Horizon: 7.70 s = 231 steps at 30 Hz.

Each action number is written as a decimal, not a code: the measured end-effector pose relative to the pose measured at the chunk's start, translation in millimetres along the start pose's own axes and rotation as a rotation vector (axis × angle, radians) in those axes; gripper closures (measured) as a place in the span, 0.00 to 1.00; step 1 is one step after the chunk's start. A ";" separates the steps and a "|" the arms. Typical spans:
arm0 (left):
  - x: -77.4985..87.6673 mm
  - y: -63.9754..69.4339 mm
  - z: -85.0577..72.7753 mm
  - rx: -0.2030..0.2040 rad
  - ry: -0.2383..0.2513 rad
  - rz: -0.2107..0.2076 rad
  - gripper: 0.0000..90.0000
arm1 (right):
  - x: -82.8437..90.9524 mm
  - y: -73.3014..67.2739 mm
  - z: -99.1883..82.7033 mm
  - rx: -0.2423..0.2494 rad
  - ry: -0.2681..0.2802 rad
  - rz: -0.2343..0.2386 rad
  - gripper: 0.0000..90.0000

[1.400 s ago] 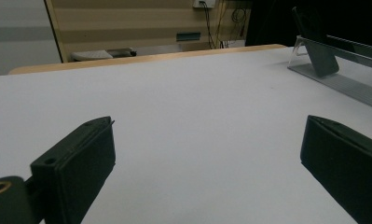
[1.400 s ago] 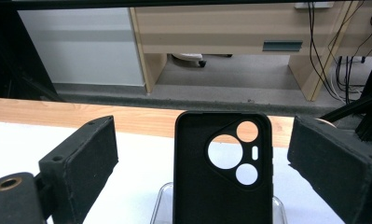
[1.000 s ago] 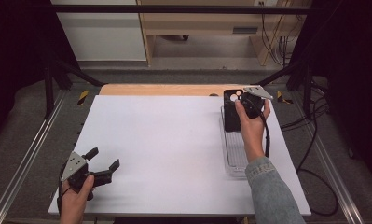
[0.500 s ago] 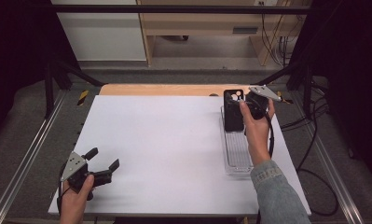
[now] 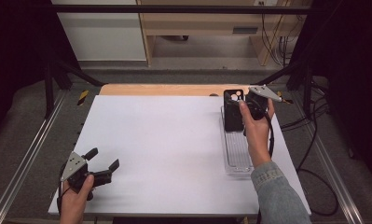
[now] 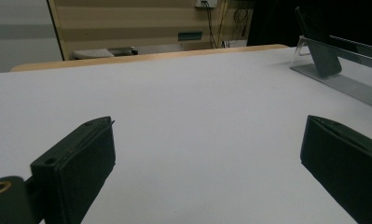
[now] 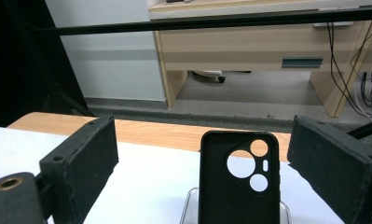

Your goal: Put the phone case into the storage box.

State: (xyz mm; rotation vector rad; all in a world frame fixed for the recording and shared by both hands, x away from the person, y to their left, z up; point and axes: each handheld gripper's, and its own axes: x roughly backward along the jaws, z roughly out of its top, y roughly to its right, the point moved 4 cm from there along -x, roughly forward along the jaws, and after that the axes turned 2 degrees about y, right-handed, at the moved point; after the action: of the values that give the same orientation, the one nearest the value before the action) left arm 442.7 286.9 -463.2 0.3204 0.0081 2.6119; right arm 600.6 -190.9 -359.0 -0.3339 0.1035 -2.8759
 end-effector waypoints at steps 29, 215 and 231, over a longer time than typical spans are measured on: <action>1.1 -1.1 0.7 0.002 0.003 0.003 0.04 | 15.3 -7.6 -2.8 0.036 0.008 -0.002 0.08; 2.4 -0.9 -0.9 -0.030 0.005 -0.011 0.03 | 172.7 62.2 -97.0 0.110 0.117 0.067 0.04; 2.2 0.4 -0.4 -0.038 0.009 -0.016 0.03 | 167.5 47.2 -110.7 0.104 0.107 0.123 0.04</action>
State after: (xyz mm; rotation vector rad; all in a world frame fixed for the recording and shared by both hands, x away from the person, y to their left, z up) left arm 440.5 287.6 -463.1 0.2933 -0.0354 2.5939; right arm 427.5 -273.6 -434.8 -0.1485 -0.0061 -2.7634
